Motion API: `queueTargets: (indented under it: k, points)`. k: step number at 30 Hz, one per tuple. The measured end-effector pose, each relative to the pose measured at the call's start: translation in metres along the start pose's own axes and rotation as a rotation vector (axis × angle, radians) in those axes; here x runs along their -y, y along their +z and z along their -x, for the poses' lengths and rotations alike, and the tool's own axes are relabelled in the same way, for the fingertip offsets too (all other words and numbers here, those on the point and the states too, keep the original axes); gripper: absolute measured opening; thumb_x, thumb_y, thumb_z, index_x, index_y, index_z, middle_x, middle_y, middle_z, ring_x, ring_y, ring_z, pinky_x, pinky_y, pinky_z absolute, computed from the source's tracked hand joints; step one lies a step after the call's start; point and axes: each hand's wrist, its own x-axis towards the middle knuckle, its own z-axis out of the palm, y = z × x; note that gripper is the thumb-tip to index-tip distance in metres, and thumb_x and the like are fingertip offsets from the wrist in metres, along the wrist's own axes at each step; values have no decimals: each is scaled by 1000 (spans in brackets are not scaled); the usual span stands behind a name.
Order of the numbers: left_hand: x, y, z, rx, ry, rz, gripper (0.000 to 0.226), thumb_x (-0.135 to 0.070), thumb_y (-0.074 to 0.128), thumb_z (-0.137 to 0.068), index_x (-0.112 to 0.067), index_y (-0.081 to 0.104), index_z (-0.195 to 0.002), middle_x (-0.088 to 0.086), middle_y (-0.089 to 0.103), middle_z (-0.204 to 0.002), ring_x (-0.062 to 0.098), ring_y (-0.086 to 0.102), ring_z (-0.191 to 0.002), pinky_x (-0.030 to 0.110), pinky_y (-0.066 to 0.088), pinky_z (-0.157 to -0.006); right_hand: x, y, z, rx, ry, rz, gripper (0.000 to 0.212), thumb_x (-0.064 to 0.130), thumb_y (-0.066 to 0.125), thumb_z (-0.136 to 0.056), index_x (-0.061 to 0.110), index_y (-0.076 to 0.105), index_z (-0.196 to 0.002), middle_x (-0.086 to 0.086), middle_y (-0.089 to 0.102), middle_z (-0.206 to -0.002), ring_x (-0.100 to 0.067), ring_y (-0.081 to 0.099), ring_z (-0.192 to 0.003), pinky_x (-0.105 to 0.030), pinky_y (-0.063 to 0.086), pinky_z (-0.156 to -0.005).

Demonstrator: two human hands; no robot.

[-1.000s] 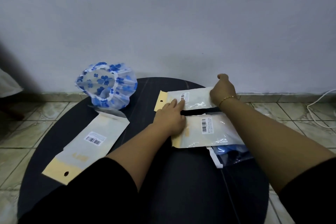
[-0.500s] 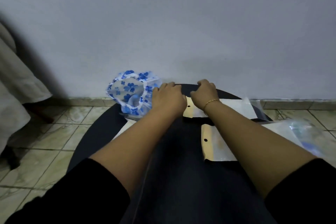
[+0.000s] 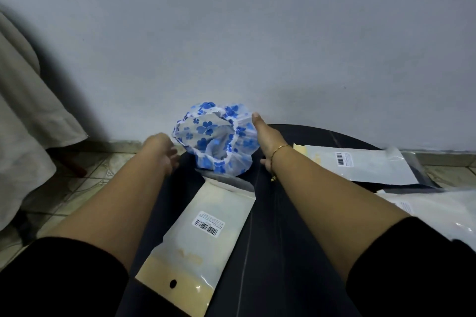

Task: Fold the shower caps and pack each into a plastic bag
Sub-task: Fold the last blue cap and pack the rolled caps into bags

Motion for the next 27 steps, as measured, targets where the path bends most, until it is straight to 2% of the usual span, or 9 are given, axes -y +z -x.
queueTargets:
  k: [4,6,9,12,15,18,20,24,27]
  points:
    - [16,3,-15,232,-112,56,38,-29,26,-101,-6,53,-116,9,53,-122,22,49,-121,33,34,-99,-7,9,-14,20,14,-71,78,66,43,-85,16,33,-143,-7,33,-150,-29,35,-134,-46,30,-110]
    - [15,6,-18,297,-109,78,45,-34,25,-101,-5,49,-127,10,50,-134,23,42,-130,34,28,-107,-9,12,-17,35,26,-110,76,66,46,-84,17,38,-141,-7,38,-147,-29,40,-130,-44,33,-108]
    - [11,12,-18,386,-94,75,50,-44,30,-98,-11,44,-134,11,52,-132,26,51,-120,36,33,-106,-9,16,-19,29,24,-178,78,66,55,-78,18,43,-137,-7,44,-141,-30,47,-123,-48,41,-103]
    - [5,20,-10,454,-48,120,48,-48,29,-98,-15,52,-124,6,59,-123,23,60,-99,36,45,-86,-5,15,-19,27,-20,-274,76,63,65,-69,19,50,-130,-6,54,-128,-27,57,-106,-50,49,-93]
    - [-1,25,2,469,-7,141,47,-49,28,-98,-16,59,-111,5,61,-121,25,61,-97,37,46,-87,6,8,-10,15,-84,-281,51,50,63,-81,18,54,-119,-5,58,-114,-20,59,-87,-48,52,-88]
    - [-8,33,23,473,15,152,46,-49,30,-98,-16,61,-103,8,61,-116,25,62,-92,40,50,-80,17,-3,5,-3,-138,-290,36,43,62,-83,19,57,-109,-7,62,-112,-24,62,-93,-48,54,-85]
    - [-13,36,42,471,40,141,43,-51,34,-96,-17,61,-100,9,60,-116,26,63,-90,39,51,-72,26,-13,21,-3,-171,-322,30,39,62,-85,18,58,-106,-6,64,-106,-22,64,-87,-39,56,-72]
    - [-24,39,76,497,34,149,38,-53,45,-90,-20,60,-101,15,54,-127,31,62,-104,43,52,-87,44,-35,56,-12,-222,-339,20,40,59,-87,21,57,-93,-6,65,-100,-22,65,-83,-31,53,-63]
    - [-25,38,111,546,-10,208,42,-51,51,-88,-20,53,-115,17,61,-117,35,63,-100,47,49,-91,47,-53,86,-26,-227,-351,20,42,59,-87,22,58,-88,-5,66,-98,-22,65,-84,-31,53,-63]
